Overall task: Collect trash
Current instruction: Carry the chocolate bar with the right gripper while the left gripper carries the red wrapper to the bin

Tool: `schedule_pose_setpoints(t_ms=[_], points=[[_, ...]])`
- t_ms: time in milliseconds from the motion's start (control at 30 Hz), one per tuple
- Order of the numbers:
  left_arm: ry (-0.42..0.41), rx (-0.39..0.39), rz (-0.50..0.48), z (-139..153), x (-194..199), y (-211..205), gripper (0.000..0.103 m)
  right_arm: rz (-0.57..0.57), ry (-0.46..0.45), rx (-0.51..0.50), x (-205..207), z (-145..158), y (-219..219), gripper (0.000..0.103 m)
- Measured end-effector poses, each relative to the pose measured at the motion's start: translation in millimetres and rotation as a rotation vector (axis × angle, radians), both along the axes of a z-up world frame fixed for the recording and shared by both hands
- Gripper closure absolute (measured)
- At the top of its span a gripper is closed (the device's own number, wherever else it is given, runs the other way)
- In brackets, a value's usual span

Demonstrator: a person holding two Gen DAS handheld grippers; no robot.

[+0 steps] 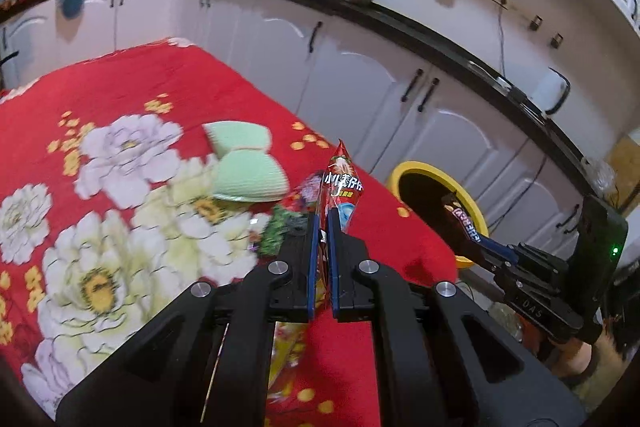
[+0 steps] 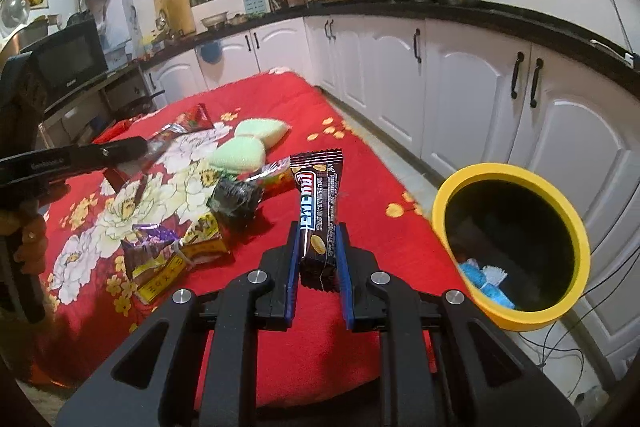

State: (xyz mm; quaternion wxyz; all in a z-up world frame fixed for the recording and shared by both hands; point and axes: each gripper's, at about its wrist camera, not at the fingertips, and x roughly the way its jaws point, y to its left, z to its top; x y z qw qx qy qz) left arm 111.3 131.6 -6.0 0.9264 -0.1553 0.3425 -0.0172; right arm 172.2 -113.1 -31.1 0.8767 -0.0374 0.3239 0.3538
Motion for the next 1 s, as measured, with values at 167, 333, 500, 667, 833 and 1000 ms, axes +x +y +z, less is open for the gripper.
schedule_pose_setpoints(t_ms=[167, 333, 500, 667, 833, 1000], points=[[-0.008, 0.010, -0.046, 2, 13, -22, 0.101, -0.030, -0.028, 0.015, 1, 11, -16, 0.087], [-0.016, 0.012, -0.084, 3, 26, -40, 0.101, -0.069, -0.047, 0.028, 6, 20, -32, 0.087], [-0.023, 0.013, -0.115, 3, 38, -59, 0.101, -0.107, -0.058, 0.038, 11, 24, -47, 0.087], [-0.025, 0.010, -0.146, 2, 50, -76, 0.101, -0.146, -0.063, 0.046, 17, 25, -63, 0.087], [-0.026, 0.011, -0.176, 0, 62, -93, 0.101, -0.190, -0.068, 0.052, 26, 25, -79, 0.087], [-0.033, 0.013, -0.205, 1, 76, -111, 0.101, -0.235, -0.070, 0.051, 34, 22, -93, 0.087]])
